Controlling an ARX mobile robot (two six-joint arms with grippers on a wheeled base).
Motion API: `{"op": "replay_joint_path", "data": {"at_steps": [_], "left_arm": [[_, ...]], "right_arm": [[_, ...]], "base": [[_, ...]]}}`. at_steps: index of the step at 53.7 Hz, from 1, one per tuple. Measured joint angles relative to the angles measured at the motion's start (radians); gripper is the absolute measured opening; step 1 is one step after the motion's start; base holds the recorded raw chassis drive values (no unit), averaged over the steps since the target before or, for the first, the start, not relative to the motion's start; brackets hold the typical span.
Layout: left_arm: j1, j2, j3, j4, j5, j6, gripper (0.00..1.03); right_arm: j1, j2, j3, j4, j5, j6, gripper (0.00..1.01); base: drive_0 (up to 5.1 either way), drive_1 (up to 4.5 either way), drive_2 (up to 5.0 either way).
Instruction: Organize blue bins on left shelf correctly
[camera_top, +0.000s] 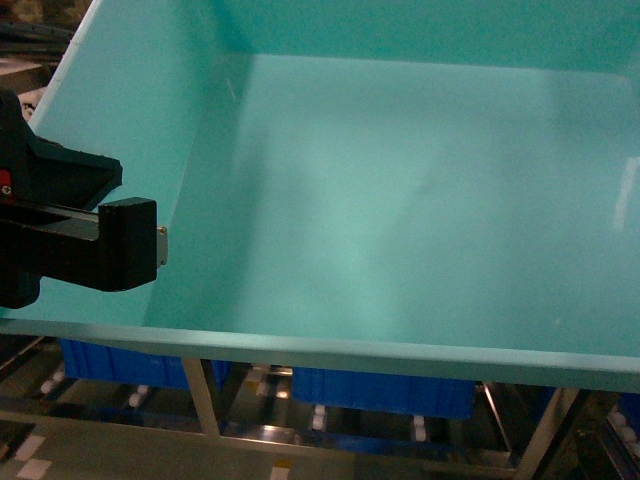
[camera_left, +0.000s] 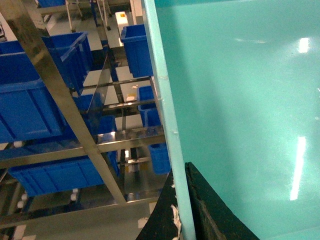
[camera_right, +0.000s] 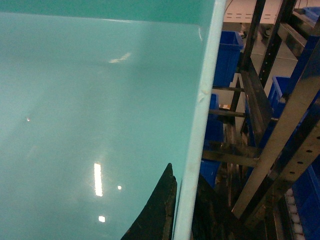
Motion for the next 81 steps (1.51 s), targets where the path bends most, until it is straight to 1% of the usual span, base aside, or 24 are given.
{"op": "replay_joint_path", "data": {"at_steps": [3, 5, 7, 10, 14, 19, 21, 23, 25, 28, 30, 37, 44, 60, 81], "left_arm": [[0.01, 0.043, 0.018, 0.014, 0.019, 0.002, 0.02], [0.022, 0.084, 0.046, 0.002, 0.03, 0.002, 0.02], [0.028, 0.125, 0.069, 0.0, 0.037, 0.013, 0.02], [0.044, 0.179, 0.098, -0.019, 0.067, 0.015, 0.02], [0.072, 0.254, 0.154, -0.057, 0.118, 0.013, 0.02], [0.088, 0.319, 0.199, -0.082, 0.151, 0.011, 0.02], [0.093, 0.357, 0.212, -0.073, 0.156, 0.01, 0.02], [0.097, 0.386, 0.225, -0.088, 0.159, 0.013, 0.02], [0.097, 0.416, 0.232, -0.105, 0.171, 0.008, 0.02], [0.097, 0.439, 0.24, -0.124, 0.176, 0.008, 0.02], [0.097, 0.467, 0.246, -0.14, 0.183, 0.004, 0.02], [0.092, 0.52, 0.246, -0.151, 0.186, -0.018, 0.02], [0.092, 0.519, 0.246, -0.142, 0.184, -0.019, 0.02], [0.092, 0.519, 0.248, -0.144, 0.184, -0.02, 0.02], [0.092, 0.515, 0.248, -0.147, 0.183, -0.02, 0.02]], "right_arm": [[-0.006, 0.054, 0.01, 0.047, -0.001, -0.008, 0.07], [-0.008, 0.101, 0.032, 0.047, -0.003, -0.012, 0.07], [-0.009, 0.15, 0.055, 0.047, -0.004, -0.014, 0.07], [-0.014, 0.215, 0.082, 0.049, -0.007, -0.014, 0.07], [-0.014, 0.276, 0.119, 0.023, -0.003, -0.019, 0.07], [-0.021, 0.327, 0.167, -0.022, -0.009, -0.019, 0.07], [-0.022, 0.364, 0.181, -0.025, -0.018, -0.025, 0.07], [-0.027, 0.394, 0.195, -0.054, -0.026, -0.031, 0.07], [-0.03, 0.426, 0.199, -0.058, -0.029, -0.034, 0.07], [-0.034, 0.447, 0.2, -0.074, -0.037, -0.034, 0.07], [-0.034, 0.471, 0.203, -0.107, -0.044, -0.032, 0.07], [-0.04, 0.508, 0.203, -0.117, -0.053, -0.034, 0.07], [-0.04, 0.508, 0.198, -0.08, -0.053, -0.041, 0.07], [-0.04, 0.509, 0.198, -0.083, -0.052, -0.042, 0.07], [-0.04, 0.508, 0.195, -0.083, -0.052, -0.041, 0.07]], "base": [[0.0, 0.0, 0.0], [0.0, 0.0, 0.0], [0.0, 0.0, 0.0], [0.0, 0.0, 0.0], [0.0, 0.0, 0.0], [0.0, 0.0, 0.0], [0.0, 0.0, 0.0], [0.0, 0.0, 0.0], [0.0, 0.0, 0.0], [0.0, 0.0, 0.0], [0.0, 0.0, 0.0], [0.0, 0.0, 0.0], [0.0, 0.0, 0.0], [0.0, 0.0, 0.0], [0.0, 4.29, -4.3]]}}
